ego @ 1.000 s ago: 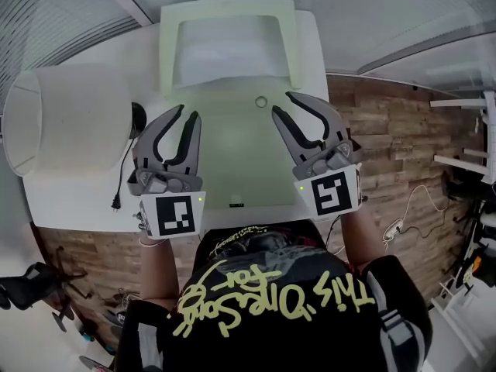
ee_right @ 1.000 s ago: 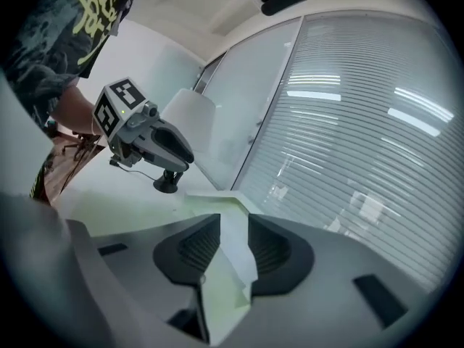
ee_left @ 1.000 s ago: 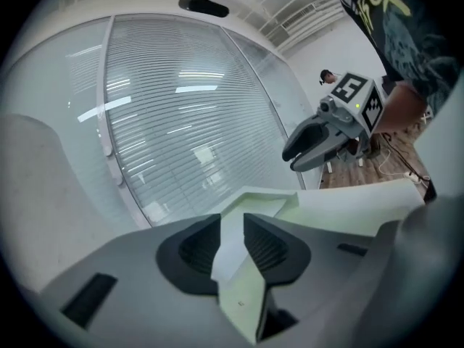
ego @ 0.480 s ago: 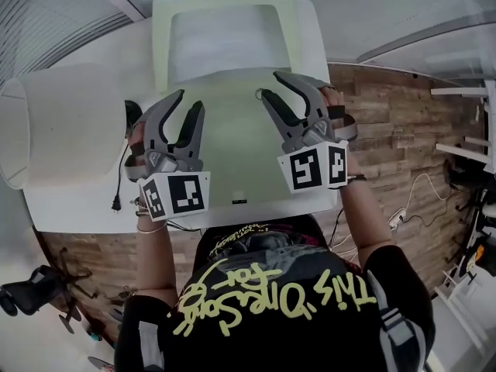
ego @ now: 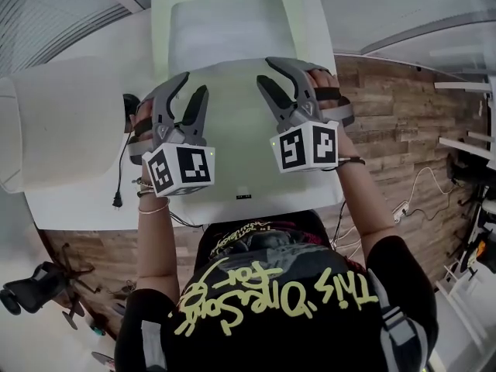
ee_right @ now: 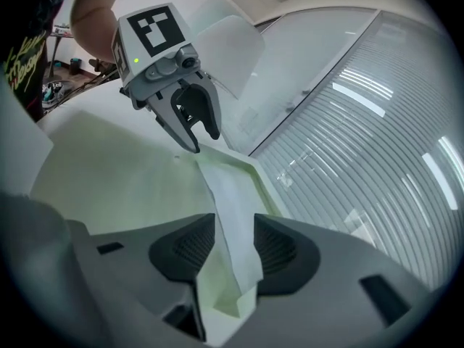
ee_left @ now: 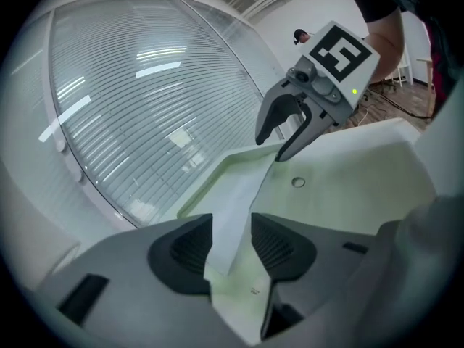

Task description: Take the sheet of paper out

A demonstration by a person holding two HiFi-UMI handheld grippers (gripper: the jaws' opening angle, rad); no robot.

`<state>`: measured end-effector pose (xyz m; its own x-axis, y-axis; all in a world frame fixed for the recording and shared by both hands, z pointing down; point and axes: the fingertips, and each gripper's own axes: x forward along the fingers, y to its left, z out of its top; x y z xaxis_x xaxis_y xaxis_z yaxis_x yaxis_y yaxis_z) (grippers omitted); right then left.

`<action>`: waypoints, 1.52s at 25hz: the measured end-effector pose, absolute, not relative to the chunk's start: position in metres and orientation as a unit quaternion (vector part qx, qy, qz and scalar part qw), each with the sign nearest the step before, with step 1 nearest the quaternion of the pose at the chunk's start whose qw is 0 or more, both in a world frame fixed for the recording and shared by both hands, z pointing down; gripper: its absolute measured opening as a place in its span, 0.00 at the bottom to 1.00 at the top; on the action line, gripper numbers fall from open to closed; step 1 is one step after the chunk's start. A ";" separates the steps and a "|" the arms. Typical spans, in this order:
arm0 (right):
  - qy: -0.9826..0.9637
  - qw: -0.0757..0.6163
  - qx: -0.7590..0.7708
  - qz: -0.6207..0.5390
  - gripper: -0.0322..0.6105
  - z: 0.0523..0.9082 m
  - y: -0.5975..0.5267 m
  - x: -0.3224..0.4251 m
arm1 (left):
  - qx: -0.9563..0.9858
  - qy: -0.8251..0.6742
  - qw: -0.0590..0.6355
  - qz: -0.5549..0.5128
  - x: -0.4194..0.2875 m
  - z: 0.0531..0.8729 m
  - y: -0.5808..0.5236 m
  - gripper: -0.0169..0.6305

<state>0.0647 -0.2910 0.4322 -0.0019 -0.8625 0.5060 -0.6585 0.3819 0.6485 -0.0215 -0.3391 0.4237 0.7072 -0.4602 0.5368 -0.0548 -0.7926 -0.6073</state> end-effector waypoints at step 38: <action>-0.670 0.549 0.490 -0.097 0.29 0.489 -0.335 0.084 | -0.817 0.096 0.352 -0.447 0.017 0.478 -0.382 0.27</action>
